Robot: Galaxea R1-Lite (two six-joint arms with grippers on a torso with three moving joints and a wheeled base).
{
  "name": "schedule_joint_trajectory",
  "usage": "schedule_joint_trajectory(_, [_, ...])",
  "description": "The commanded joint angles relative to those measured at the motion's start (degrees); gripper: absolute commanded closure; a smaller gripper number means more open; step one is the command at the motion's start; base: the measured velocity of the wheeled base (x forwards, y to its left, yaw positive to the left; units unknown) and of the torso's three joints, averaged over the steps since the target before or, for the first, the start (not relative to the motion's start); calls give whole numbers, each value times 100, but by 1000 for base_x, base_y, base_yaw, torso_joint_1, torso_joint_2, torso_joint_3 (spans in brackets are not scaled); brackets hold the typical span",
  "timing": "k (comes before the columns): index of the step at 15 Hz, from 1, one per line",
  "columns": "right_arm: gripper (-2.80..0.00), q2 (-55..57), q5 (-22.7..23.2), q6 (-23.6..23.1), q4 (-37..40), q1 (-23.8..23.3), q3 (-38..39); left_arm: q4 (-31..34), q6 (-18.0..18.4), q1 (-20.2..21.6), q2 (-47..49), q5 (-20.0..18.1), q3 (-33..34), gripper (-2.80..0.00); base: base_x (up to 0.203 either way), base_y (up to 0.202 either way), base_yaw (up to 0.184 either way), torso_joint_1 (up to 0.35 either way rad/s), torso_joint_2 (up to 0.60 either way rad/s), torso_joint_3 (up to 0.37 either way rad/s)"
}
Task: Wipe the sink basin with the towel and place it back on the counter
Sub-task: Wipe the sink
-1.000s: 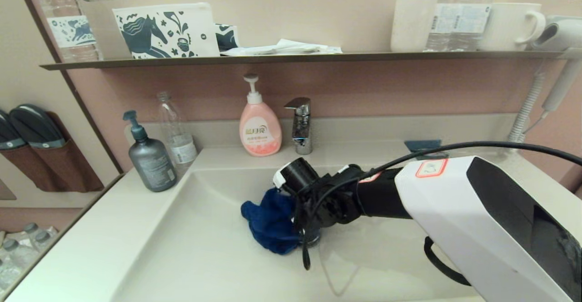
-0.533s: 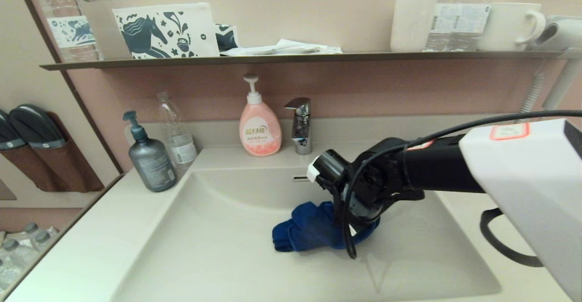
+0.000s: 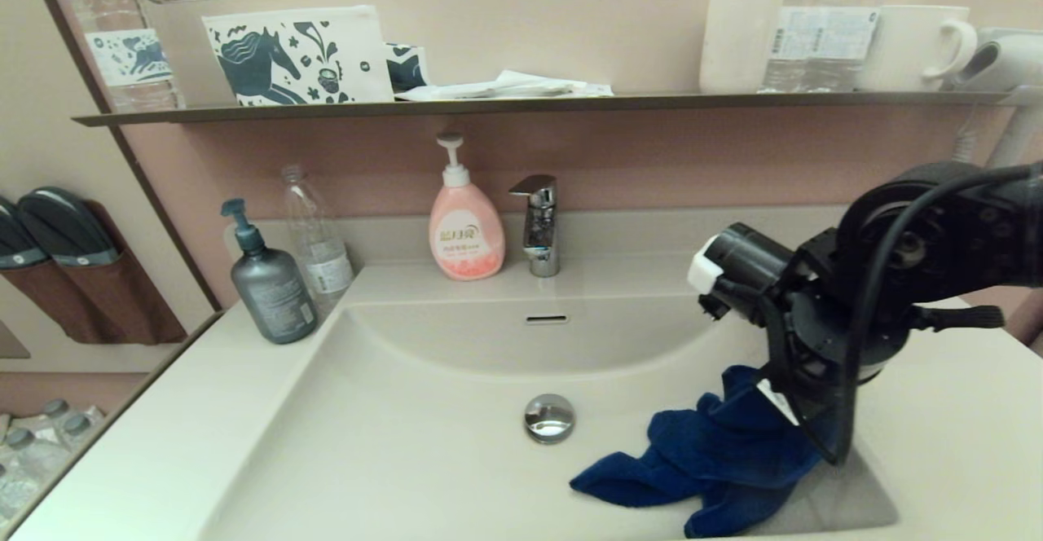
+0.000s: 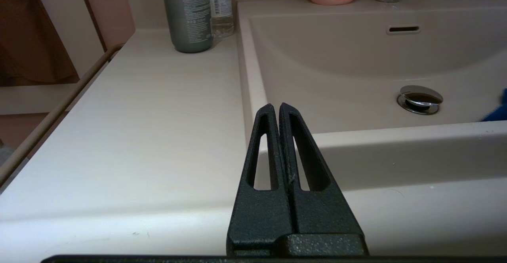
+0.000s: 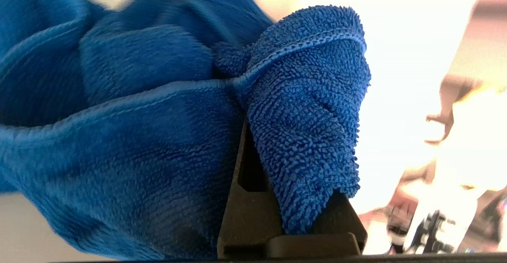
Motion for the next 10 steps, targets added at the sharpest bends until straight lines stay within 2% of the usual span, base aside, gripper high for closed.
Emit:
schedule_joint_trajectory(1, [0,-937,-24,-23,79,-410,338,-5,2,1,6,-1,0,0,0,0,0,0,0,0])
schedule_joint_trajectory(4, [0,-1689,25,-359,333,-1297,383,-5,2,1,6,-1,0,0,0,0,0,0,0,0])
schedule_joint_trajectory(7, [0,-2081,137,-756,375,-2420,379,-5,2,1,0,-1,0,0,0,0,0,0,0,0])
schedule_joint_trajectory(10, [0,-2282,623,-1190,250,-3670,83,-5,2,1,6,-1,0,0,0,0,0,0,0,0])
